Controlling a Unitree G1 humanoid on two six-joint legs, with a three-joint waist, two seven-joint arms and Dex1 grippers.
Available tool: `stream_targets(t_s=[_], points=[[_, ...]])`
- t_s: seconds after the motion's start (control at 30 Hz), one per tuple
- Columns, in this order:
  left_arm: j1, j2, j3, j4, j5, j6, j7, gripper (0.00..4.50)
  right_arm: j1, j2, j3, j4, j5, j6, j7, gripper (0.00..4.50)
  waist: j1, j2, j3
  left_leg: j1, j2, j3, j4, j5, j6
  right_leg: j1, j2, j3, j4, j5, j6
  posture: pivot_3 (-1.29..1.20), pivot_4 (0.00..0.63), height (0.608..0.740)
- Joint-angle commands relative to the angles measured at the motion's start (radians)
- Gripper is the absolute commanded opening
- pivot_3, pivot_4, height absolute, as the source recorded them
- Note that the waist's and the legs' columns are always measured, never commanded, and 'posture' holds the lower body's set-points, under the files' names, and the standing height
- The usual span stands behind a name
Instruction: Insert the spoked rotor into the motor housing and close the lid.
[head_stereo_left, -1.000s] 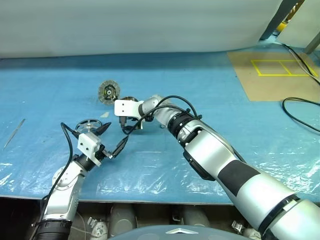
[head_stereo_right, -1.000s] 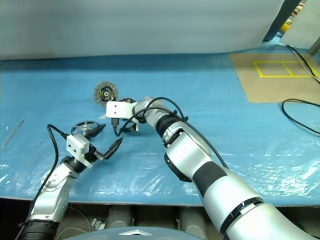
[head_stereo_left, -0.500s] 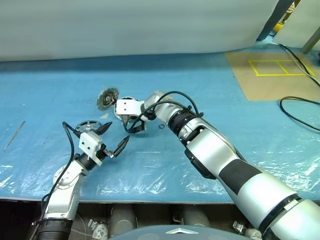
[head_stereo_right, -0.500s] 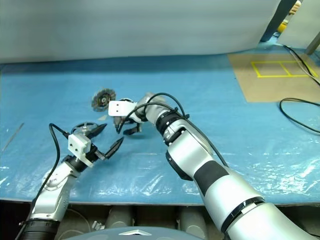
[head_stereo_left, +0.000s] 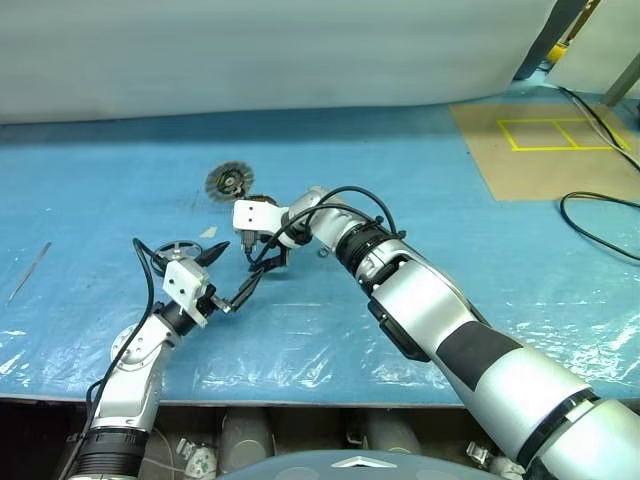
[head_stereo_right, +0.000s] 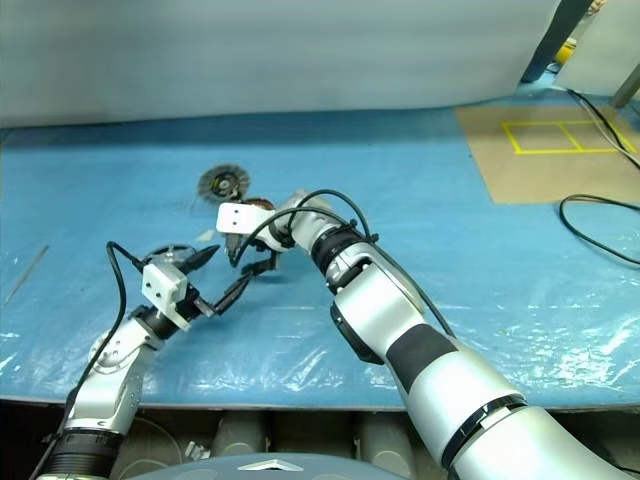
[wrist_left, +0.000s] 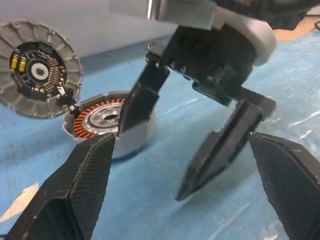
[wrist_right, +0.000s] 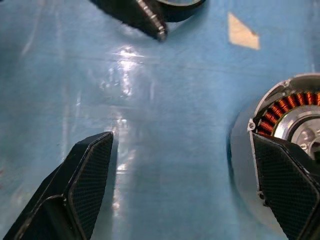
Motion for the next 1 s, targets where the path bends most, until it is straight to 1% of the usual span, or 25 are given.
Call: stream_targets(t_s=[0.03, 0.17, 0.3, 0.47, 0.67, 0.8, 1.0], points=[[-0.012, 0.006, -0.004, -0.012, 0.002, -0.009, -0.008, 4.5, 0.001, 0.012, -0.027, 0.003, 0.025, -0.002, 0.008, 4.49, 0.0, 0.0, 0.0, 0.0, 0.0, 0.0, 0.0, 0.0, 0.0, 0.0, 0.0, 0.0, 0.0, 0.0, 0.0, 0.0, 0.15, 0.74], [-0.011, 0.007, -0.009, -0.011, 0.004, -0.007, -0.01, 4.5, -0.037, 0.028, -0.097, -0.012, 0.1, 0.061, 0.107, 4.49, 0.0, 0.0, 0.0, -0.002, 0.0, 0.0, 0.0, 0.0, 0.0, -0.001, 0.0, 0.0, 0.0, 0.0, 0.0, 0.0, 0.15, 0.74], [-0.008, 0.007, -0.012, -0.008, 0.006, -0.006, -0.013, 4.5, -0.074, 0.032, -0.125, -0.031, 0.123, 0.074, 0.122, 4.49, -0.001, 0.0, 0.0, -0.004, 0.001, 0.0, 0.0, 0.0, 0.0, -0.004, 0.001, 0.0, 0.0, 0.0, 0.0, 0.0, 0.15, 0.74], [-0.005, 0.005, -0.013, -0.011, 0.008, -0.005, -0.013, 4.5, -0.082, 0.022, -0.109, -0.025, 0.086, -0.009, -0.027, 4.49, -0.001, 0.0, 0.001, -0.006, 0.001, 0.0, 0.0, 0.0, 0.0, -0.005, 0.001, -0.001, 0.0, 0.0, 0.0, 0.0, 0.15, 0.74], [-0.004, 0.004, -0.017, -0.009, 0.009, -0.005, -0.009, 4.5, -0.053, 0.017, -0.065, -0.002, 0.045, -0.041, -0.075, 4.49, -0.001, 0.0, 0.001, -0.007, 0.001, 0.0, 0.0, 0.002, -0.004, -0.005, 0.0, -0.001, 0.0, 0.0, 0.0, 0.0, 0.15, 0.74], [-0.006, 0.003, -0.021, -0.009, 0.009, -0.003, -0.01, 4.5, -0.018, 0.014, -0.024, 0.014, -0.003, -0.055, -0.137, 4.49, -0.001, 0.0, 0.001, -0.007, 0.001, 0.0, 0.0, 0.002, -0.004, -0.005, 0.001, -0.001, -0.001, 0.0, 0.0, 0.0, 0.15, 0.74], [-0.016, 0.006, -0.022, -0.001, 0.007, -0.003, -0.013, 4.5, 0.018, 0.013, 0.01, 0.032, -0.044, -0.053, -0.184, 4.49, -0.001, 0.0, 0.001, -0.007, 0.001, 0.0, 0.0, 0.002, -0.004, -0.005, 0.001, -0.001, 0.0, 0.0, 0.0, 0.0, 0.15, 0.74]])
